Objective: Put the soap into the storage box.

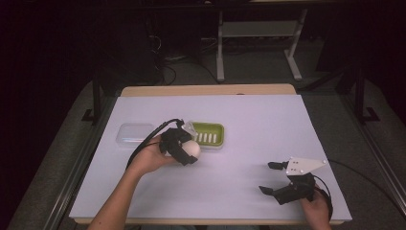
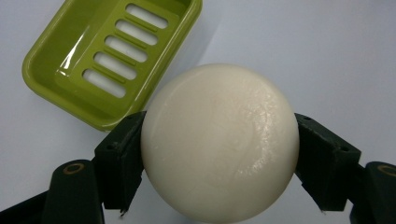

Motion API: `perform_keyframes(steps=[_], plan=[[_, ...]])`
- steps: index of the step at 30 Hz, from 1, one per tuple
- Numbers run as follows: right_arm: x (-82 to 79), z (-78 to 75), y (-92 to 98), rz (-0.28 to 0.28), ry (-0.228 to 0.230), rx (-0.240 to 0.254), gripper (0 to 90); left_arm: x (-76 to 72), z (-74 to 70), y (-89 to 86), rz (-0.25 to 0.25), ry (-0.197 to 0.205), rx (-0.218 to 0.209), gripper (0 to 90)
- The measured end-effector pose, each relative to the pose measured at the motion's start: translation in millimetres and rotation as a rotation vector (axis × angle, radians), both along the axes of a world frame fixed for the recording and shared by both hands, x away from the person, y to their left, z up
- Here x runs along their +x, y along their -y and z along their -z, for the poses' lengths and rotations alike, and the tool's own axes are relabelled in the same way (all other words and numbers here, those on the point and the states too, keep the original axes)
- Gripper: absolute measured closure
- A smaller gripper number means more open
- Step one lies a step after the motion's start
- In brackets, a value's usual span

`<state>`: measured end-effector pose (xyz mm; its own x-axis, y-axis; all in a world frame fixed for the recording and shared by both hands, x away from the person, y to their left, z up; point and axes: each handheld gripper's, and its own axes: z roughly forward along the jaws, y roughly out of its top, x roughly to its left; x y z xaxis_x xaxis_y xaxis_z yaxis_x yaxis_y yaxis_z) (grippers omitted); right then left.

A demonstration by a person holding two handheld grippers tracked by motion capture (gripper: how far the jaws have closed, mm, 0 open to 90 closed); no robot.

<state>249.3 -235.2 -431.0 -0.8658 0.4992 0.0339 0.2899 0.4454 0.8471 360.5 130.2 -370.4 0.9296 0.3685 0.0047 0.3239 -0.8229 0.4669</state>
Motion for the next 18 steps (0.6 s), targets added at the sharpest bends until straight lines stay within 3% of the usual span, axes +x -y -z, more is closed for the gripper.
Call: perform_keyframes(steps=[18], plan=[[-0.3, -0.7, -0.1, -0.002, -0.001, 0.001, 13.0, 23.9, -7.1, 10.6, -0.006, -0.007, -0.002, 25.1]])
